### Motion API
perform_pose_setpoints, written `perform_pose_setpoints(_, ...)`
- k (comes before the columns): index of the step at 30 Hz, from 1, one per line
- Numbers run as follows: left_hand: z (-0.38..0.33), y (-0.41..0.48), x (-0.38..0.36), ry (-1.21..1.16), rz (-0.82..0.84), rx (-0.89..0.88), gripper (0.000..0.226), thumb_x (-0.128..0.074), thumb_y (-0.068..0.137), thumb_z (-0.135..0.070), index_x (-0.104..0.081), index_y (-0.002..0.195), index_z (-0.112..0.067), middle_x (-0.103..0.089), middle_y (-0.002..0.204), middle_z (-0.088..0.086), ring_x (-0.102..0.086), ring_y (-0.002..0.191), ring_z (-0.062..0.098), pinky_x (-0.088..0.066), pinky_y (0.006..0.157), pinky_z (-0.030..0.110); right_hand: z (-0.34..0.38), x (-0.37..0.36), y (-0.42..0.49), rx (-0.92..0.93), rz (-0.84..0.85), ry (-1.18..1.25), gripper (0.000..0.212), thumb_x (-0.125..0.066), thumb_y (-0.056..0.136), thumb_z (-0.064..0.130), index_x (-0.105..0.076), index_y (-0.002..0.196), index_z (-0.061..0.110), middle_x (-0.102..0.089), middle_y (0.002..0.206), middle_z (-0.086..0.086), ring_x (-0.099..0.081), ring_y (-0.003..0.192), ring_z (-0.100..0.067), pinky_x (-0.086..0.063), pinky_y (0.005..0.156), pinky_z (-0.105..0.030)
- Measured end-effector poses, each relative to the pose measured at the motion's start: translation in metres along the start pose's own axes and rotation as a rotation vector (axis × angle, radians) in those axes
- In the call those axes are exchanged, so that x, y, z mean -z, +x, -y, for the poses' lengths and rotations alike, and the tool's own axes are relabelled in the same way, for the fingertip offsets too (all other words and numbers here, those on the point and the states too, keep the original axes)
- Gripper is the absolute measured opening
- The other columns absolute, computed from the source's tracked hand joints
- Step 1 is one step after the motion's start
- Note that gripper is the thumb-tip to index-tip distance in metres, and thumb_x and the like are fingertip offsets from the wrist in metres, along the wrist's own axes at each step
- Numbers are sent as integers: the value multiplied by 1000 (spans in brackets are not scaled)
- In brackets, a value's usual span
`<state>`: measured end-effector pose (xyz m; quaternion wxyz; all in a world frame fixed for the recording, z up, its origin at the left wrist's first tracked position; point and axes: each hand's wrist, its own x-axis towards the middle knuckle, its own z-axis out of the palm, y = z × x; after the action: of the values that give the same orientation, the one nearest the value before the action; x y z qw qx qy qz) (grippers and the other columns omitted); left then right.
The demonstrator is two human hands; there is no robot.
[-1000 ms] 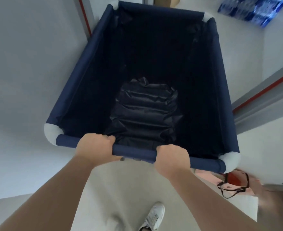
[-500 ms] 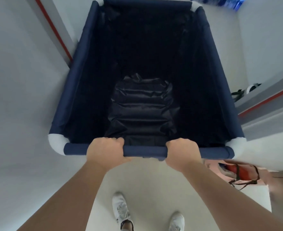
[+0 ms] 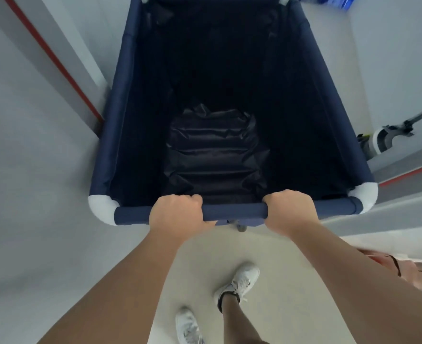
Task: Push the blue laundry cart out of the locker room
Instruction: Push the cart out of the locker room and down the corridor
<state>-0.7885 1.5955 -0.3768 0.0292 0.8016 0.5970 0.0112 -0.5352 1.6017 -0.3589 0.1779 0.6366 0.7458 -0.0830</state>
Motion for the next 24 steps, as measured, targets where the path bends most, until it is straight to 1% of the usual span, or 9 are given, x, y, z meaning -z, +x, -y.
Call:
perform_pose_setpoints(3, 2, 31, 0, 31, 15, -6, 50, -31, 62, -70, -39, 59, -21, -35, 42, -8, -24, 34, 13, -13, 43, 25, -14, 8, 28, 26, -6, -2, 14, -55, 72, 22, -62, 82, 29, -52, 60, 8, -46, 53, -14, -28, 44, -27)
perform_pose_setpoints(5, 4, 54, -1, 57, 19, 3, 48, -39, 64, -69, -40, 59, -21, -39, 41, -8, -31, 34, 15, -18, 43, 24, -25, 14, 50, 57, -9, 2, 15, -56, 73, 24, -62, 86, 30, -56, 65, 9, -53, 59, -16, -31, 46, -27)
perform_pose_setpoints(7, 4, 78, -1, 71, 20, 14, 47, -48, 64, -67, -42, 58, -21, -43, 42, -7, -35, 35, 17, -23, 43, 25, -37, 24, 74, 79, 7, 11, 13, -57, 73, 25, -61, 85, 29, -59, 67, 8, -56, 61, -16, -34, 47, -27)
perform_pose_setpoints(9, 4, 102, -1, 82, 15, 25, 47, -49, 64, -68, -40, 58, -23, -40, 42, -8, -35, 35, 17, -23, 43, 25, -48, 36, 98, 73, 37, 13, 9, -57, 73, 24, -61, 81, 28, -58, 65, 8, -54, 58, -16, -35, 47, -27)
perform_pose_setpoints(13, 7, 144, -1, 79, -1, 20, 50, -40, 64, -72, -39, 58, -22, -34, 41, -9, -35, 33, 16, -21, 42, 24, -62, 51, 139, 77, 54, -6, 6, -58, 75, 22, -60, 76, 27, -54, 61, 7, -47, 52, -13, -33, 45, -27)
perform_pose_setpoints(18, 28, 180, -1, 129, 3, -54, 48, -45, 69, -68, -45, 60, -22, -43, 41, -7, -41, 34, 17, -25, 41, 24, -60, 68, 173, 78, 63, 11, 7, -62, 76, 20, -59, 74, 26, -53, 60, 5, -46, 52, -14, -33, 45, -27)
perform_pose_setpoints(22, 54, 202, 4, 140, -7, -111, 49, -59, 68, -65, -45, 57, -19, -43, 41, -5, -39, 34, 19, -25, 42, 24, -43, 76, 190, 41, 75, 61, 9, -62, 77, 16, -57, 75, 24, -52, 62, 5, -47, 54, -15, -34, 46, -28)
perform_pose_setpoints(24, 65, 210, 6, 155, -8, -152, 51, -59, 67, -67, -44, 58, -20, -44, 42, -5, -42, 35, 20, -28, 42, 24, -35, 77, 193, 2, 96, 84, 12, -64, 78, 17, -54, 73, 24, -52, 64, 5, -46, 54, -14, -32, 44, -28)
